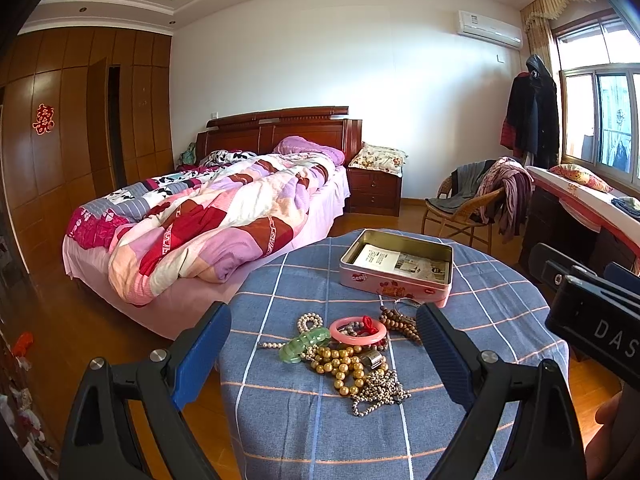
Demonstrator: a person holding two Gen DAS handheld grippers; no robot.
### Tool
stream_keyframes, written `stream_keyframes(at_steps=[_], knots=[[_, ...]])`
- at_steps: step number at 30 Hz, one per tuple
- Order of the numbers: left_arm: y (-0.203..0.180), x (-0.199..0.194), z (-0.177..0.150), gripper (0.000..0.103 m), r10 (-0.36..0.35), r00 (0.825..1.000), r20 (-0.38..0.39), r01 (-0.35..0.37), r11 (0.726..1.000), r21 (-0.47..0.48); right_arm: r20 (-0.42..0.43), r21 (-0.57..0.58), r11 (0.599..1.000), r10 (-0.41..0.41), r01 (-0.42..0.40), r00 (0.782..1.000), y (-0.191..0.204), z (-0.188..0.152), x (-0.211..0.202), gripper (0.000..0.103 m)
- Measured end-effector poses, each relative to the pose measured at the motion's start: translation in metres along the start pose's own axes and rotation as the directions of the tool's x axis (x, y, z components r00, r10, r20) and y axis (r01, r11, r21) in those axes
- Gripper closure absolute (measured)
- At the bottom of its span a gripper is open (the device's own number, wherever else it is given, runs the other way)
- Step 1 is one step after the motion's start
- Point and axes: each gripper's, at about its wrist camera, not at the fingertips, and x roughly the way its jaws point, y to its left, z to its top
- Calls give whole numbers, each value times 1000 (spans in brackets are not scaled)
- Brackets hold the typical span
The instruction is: Organize jewelry
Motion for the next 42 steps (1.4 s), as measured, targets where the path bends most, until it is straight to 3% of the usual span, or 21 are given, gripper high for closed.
stream_keyframes(at_steps=[25,42], knots=[[9,4,6,10,22,1000,21,-22,999,-29,-6,-3,1000,-2,2,1000,0,-1,2,0],[17,44,-4,10,41,997,-62,-43,999,-31,-60,-44,998,-43,41,997,3,-9,33,0]])
